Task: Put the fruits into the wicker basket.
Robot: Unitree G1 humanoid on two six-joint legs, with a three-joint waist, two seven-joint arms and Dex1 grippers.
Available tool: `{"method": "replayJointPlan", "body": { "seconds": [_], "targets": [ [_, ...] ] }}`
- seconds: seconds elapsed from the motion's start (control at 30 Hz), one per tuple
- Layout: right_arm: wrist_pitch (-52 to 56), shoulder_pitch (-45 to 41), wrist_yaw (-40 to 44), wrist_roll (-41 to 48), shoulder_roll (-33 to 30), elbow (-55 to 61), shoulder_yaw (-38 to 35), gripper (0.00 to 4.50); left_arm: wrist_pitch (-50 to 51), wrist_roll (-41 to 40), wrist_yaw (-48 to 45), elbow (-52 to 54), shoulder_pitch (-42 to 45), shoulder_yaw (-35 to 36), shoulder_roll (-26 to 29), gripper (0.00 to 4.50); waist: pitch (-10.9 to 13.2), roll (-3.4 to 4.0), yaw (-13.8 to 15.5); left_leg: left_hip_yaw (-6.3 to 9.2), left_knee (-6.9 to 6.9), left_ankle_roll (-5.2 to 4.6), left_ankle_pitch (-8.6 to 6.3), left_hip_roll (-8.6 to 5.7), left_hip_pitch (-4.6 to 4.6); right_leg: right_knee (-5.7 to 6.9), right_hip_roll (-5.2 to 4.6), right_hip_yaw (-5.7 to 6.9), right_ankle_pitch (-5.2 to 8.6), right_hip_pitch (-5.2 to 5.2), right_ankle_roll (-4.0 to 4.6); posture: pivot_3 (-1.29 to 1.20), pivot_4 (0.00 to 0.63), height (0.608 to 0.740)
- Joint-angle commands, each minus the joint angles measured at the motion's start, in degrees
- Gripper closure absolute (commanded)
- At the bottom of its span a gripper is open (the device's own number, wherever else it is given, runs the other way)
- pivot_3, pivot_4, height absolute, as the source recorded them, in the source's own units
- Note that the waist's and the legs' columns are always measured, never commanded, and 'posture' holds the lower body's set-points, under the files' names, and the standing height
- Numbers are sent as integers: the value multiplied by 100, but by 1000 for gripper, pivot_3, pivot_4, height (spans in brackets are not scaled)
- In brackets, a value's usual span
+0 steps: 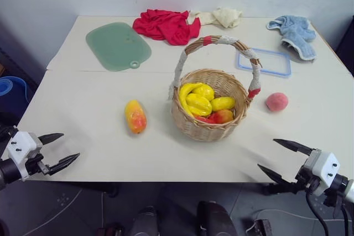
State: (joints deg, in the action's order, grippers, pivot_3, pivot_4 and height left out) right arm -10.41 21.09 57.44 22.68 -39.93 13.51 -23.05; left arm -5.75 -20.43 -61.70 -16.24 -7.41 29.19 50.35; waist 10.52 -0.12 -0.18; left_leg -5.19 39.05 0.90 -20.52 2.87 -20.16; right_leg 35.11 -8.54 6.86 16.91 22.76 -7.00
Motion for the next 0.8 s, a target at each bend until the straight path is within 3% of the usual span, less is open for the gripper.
{"method": "replayJointPlan", "body": {
  "seconds": [0.03,0.43,0.53,0.63,0.8],
  "targets": [
    [85,-22,-46,82,-73,250,-56,16,-107,-8,-40,27,-45,145,154,0,0,-1,-1,-1,0,0,0,0,0,0,0,-1,0,0,0,0,150,740],
    [-184,-218,258,555,258,317,77,16,1150,-493,-293,508,52,134,377,0,-1,-3,1,-6,0,-1,-2,2,1,3,1,-6,-1,5,-1,0,150,740],
    [-191,-299,267,770,405,640,189,16,2527,-855,-320,748,319,-31,758,0,0,-4,7,-5,0,0,-2,2,1,6,2,-7,-1,5,-1,0,150,740],
    [379,-616,133,1518,289,1267,270,16,4827,-1612,134,1016,1301,-304,1171,0,3,-8,19,-3,2,0,0,0,0,14,2,-11,-1,7,-1,0,150,740],
    [758,-1437,-348,1765,265,1766,367,16,7054,-2257,651,1638,2706,-1056,1257,0,4,-13,6,2,5,4,5,-4,4,48,6,-22,-4,7,-6,0,150,740]
  ]
}}
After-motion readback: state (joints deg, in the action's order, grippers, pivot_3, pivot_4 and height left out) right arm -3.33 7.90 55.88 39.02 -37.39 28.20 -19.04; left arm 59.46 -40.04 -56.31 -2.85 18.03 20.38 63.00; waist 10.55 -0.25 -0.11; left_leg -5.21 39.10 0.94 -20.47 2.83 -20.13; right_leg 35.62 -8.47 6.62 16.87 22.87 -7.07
